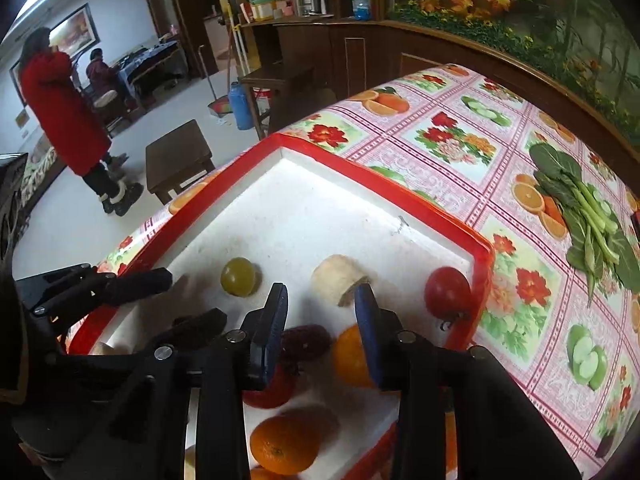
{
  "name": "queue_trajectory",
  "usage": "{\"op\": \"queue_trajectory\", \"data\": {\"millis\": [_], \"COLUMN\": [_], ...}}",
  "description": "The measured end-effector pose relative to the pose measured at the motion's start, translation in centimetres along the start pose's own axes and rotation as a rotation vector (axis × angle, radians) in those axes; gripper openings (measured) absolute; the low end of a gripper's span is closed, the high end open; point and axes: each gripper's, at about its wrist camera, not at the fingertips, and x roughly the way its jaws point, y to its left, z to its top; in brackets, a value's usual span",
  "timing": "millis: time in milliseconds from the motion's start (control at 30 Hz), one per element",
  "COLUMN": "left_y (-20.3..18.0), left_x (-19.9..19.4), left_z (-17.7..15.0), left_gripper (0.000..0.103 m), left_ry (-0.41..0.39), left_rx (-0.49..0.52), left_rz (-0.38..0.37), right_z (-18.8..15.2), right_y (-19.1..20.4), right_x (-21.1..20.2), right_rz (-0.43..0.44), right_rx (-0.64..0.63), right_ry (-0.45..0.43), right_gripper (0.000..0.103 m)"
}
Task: Organize fruits
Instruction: 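Open the right tool to drop the ball while the left tool releases the date, then move both open tools back over the items on the tablecloth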
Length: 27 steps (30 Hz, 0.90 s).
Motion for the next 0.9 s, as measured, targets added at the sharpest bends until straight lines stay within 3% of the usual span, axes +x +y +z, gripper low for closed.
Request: {"op": "queue_trajectory", "data": {"millis": [533, 900], "left_y": [-1.7, -5.0], "left_x": [-2.5, -4.6], "left_z": [-1.0, -3.0], "left_gripper": [0.068, 0.073], "left_ry": [-0.053, -0.097], "left_rx": [0.03, 0.102], "left_rz": [0.02, 0.05], "right_z": [-1.9, -5.6], "right_y": [-1.1, -3.0], "right_x": [-3.6, -7.4], "right_rz": [-0.01, -0.009], "right_rx": [0.058, 0.119], "right_ry": [-0.025, -0.035], "right_gripper": [0.044, 0.052]}}
